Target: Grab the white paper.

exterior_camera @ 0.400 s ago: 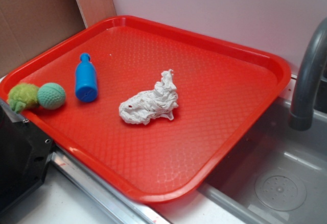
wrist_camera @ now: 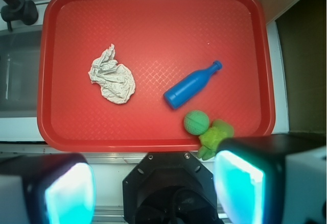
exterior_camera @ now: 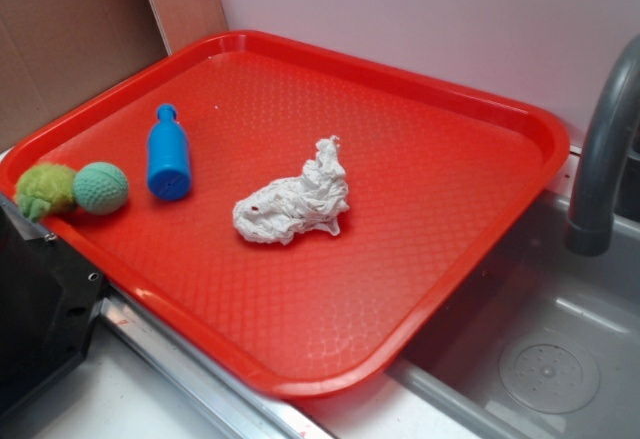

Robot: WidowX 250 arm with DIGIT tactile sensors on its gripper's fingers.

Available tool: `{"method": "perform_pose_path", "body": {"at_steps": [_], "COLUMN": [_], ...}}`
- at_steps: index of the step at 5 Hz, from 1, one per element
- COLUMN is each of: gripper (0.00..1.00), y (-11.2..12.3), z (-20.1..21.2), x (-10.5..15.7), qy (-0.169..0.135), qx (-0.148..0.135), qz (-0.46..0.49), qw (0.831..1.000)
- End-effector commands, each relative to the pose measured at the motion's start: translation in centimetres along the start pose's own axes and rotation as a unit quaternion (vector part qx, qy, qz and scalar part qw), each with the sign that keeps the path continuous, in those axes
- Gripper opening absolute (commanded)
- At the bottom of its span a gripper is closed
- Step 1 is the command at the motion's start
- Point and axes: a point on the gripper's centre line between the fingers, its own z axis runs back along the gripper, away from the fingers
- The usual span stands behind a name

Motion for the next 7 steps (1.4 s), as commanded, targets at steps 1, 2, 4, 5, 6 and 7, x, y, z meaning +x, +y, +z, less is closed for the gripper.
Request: {"method": "perform_pose_path", "body": {"at_steps": [1, 2, 4, 5, 6, 7], "gripper": [1.00, 1.00, 1.00, 1.00, 1.00, 1.00], "y": [-5.3, -7.2, -7.2, -7.2, -9.6, -10.3], "z": [-7.7, -10.2, -10.2, -10.2, -14.6, -16.8], "x": [3.9, 4.4, 4.4, 4.4, 6.2, 6.2], "qy": [-0.048, -0.039, -0.039, -0.039, 0.001, 0.029], "qx": [-0.032, -0.008, -0.008, -0.008, 0.010, 0.011], "qz": [-0.195, -0.247, -0.247, -0.247, -0.344, -0.358], "qw": [0.979, 0.968, 0.968, 0.968, 0.939, 0.933]}}
